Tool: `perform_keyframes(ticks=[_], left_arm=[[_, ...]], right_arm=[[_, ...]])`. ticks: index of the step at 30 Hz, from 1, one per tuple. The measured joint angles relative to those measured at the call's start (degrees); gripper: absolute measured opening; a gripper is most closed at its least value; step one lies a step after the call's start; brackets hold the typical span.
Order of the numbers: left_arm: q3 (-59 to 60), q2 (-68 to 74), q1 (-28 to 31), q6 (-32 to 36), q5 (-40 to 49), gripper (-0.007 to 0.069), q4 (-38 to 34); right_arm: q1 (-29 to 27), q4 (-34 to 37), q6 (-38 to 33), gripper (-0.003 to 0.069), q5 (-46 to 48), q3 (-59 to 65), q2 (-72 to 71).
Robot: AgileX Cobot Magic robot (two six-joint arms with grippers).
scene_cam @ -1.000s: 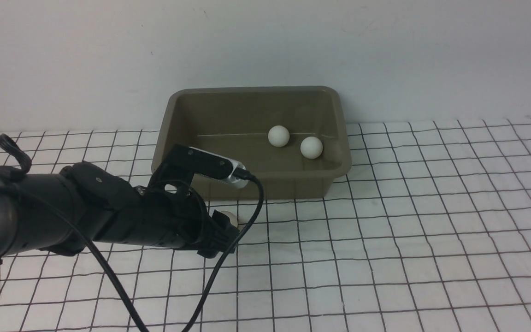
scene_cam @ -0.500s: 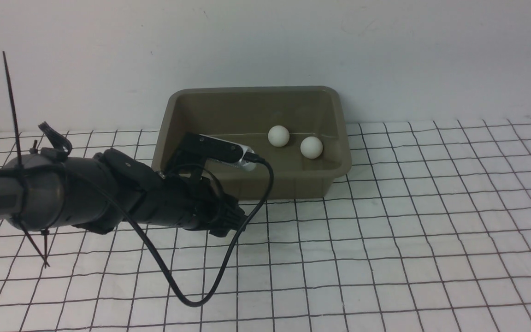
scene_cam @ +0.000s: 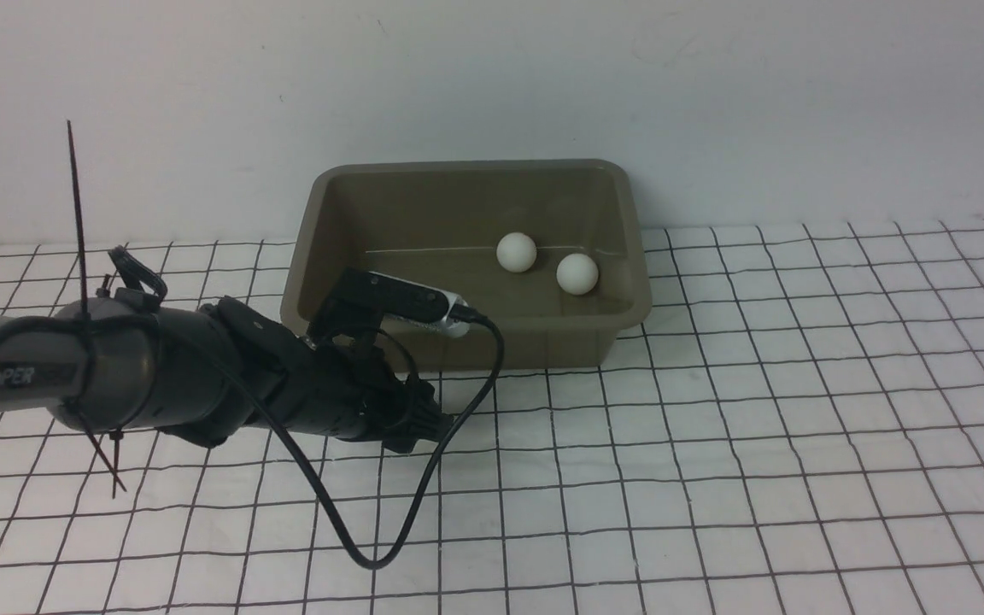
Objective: Put the table tennis balls into the box on the white checkered tablecloth.
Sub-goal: 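Reach for and grasp a ping pong ball on the table beside the basket, then drop the ball into the bin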
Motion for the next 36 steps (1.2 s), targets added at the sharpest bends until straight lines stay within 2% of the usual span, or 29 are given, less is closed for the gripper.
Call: perform_keyframes(ticks=[9,13,15,25,28,36], left_arm=[[-1.42,1.0,0.0,0.05,-1.34,0.0395,-0.97],[-2.04,2.0,0.0,0.05,-0.22,0.0332,-1.2],[-2.12,2.0,0.0,0.05,0.42,0.033,-1.23],[-2.02,-5.27,0.0,1.82,11.16,0.033,-0.79],[-2.52,-11.9,0.0,5.76,17.82,0.033,-1.62],[-12.5,-9.0,3.67,14.78,13.51,0.033,-8.52]], right_arm=[[0.0,0.07,0.0,0.0534,0.04,0.0,0.0],[0.0,0.07,0.0,0.0534,0.04,0.0,0.0],[0.0,0.12,-0.07,0.0534,0.04,0.0,0.0],[0.0,0.12,-0.21,0.0534,0.07,0.0,0.0],[0.0,0.12,-0.21,0.0534,0.16,0.0,0.0],[0.0,0.12,-0.21,0.0534,0.26,0.0,-0.05]])
